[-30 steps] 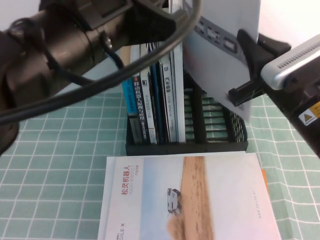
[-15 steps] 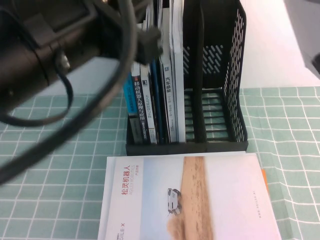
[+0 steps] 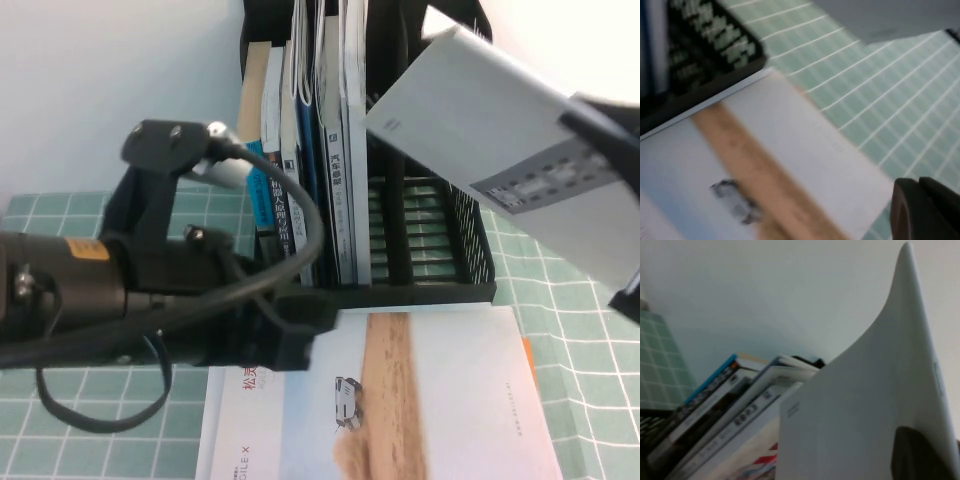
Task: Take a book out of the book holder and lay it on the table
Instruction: Place the picked book on the book
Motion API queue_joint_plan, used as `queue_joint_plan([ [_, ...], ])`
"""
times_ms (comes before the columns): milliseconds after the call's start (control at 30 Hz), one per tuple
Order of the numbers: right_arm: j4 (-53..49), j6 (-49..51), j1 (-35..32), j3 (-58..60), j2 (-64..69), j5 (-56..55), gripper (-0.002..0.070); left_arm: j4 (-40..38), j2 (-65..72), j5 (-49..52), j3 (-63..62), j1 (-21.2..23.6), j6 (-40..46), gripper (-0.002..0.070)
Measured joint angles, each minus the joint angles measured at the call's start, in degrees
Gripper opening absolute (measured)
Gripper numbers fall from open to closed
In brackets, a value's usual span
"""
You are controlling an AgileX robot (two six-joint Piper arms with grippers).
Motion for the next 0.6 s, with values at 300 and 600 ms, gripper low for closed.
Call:
queue_joint_plan([
  [300, -11.9, 9.8, 0.0, 0.0, 15.5, -9.4, 0.0013, 21.7, -0.2, 1.5, 0.1, 5.3, -19.5, -0.0003],
  [600, -13.2, 10.0, 6.9, 0.0, 25.7, -10.8, 0.0012, 22.9, -2.2, 1.1, 0.1, 5.5, -22.4, -0.0003],
])
